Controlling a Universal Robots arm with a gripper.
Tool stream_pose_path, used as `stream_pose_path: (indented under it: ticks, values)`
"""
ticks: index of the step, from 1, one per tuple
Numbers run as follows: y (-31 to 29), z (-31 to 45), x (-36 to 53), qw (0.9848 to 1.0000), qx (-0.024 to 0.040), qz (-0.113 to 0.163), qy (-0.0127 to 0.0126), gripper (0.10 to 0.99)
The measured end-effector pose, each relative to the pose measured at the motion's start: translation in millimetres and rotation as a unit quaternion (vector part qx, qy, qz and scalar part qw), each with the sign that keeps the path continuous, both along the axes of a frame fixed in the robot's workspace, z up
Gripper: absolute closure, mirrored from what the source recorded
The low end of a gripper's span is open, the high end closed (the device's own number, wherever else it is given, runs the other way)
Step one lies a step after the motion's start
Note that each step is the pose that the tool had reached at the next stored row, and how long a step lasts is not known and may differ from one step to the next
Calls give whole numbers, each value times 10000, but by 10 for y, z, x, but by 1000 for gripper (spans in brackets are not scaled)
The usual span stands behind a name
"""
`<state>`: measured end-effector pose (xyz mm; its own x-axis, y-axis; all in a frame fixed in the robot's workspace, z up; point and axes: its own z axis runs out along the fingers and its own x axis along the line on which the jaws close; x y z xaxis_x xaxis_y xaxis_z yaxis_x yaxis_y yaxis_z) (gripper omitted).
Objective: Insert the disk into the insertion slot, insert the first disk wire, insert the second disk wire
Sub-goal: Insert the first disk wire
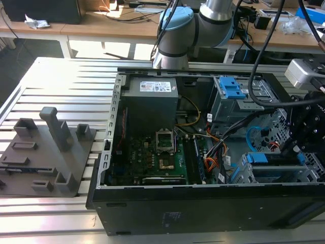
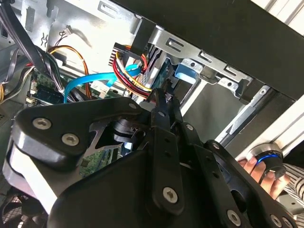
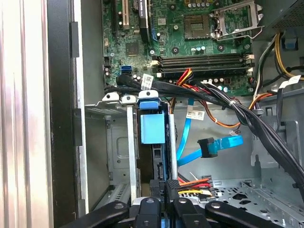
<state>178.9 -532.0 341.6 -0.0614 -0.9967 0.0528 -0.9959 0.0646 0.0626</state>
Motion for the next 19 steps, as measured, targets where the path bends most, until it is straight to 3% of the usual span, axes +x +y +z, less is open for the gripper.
stream_pose_path:
  ticks: [14,15,19]
  values:
    - [-3,-44,30,10000,10,0,4,918]
    - [-4,-45,30,10000,10,0,5,843]
    - [-3,-1,30,10000,9,0,5,843]
